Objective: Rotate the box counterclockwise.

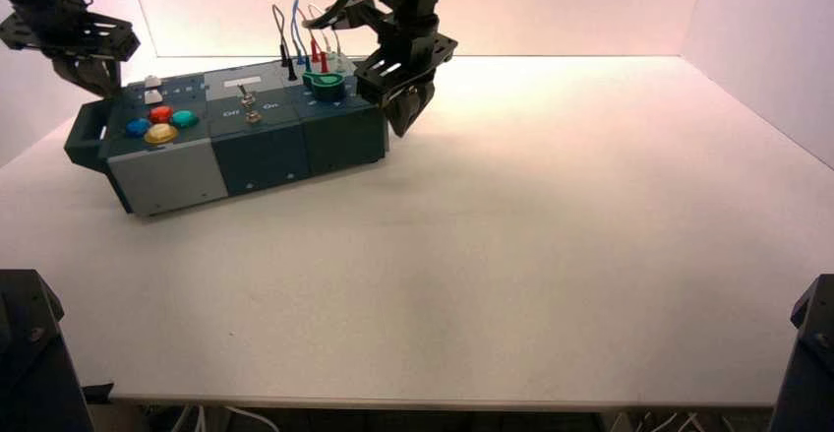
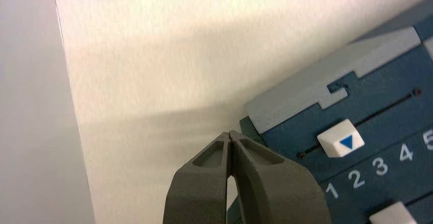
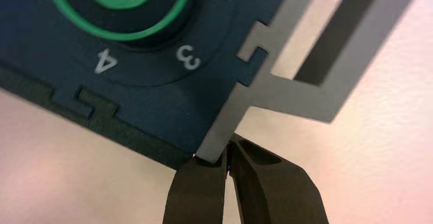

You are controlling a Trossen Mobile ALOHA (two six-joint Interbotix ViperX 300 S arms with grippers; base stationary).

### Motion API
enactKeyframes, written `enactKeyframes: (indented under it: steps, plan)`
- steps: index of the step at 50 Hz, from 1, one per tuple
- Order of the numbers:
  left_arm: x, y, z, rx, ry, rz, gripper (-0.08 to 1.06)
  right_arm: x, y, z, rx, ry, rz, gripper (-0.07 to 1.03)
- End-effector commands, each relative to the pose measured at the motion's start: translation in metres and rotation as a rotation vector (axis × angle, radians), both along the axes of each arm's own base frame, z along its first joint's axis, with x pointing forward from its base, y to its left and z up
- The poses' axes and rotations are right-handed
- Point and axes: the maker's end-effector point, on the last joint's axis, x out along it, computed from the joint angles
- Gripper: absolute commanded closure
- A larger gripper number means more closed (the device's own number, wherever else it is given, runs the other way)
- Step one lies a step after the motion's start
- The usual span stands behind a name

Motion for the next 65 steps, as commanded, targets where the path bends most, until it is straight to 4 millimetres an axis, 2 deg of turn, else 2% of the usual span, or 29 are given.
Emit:
enactKeyframes:
  steps: [1, 19, 37, 54, 58, 65]
  plan:
    - [-0.013, -0.041, 0.011, -0.044, 0.029, -0.064, 1.00, 0.015, 0.047, 0.039, 0.108, -0.118, 0.046, 0.98]
    - [-0.046, -0.063, 0.024, -0.068, 0.070, -0.098, 1.00, 0.035, 0.064, 0.051, 0.149, -0.164, 0.043, 0.98]
    - [-0.078, -0.079, 0.028, -0.079, 0.095, -0.110, 1.00, 0.045, 0.072, 0.059, 0.169, -0.184, 0.042, 0.98]
    - [-0.078, -0.079, 0.036, -0.070, 0.069, -0.110, 1.00, 0.044, 0.070, 0.063, 0.161, -0.172, 0.033, 0.98]
    - [-0.076, -0.078, 0.042, -0.066, 0.050, -0.107, 1.00, 0.046, 0.064, 0.066, 0.157, -0.168, 0.022, 0.98]
    - [-0.069, -0.075, 0.065, -0.040, -0.017, -0.115, 1.00, 0.048, 0.049, 0.066, 0.140, -0.151, 0.000, 0.98]
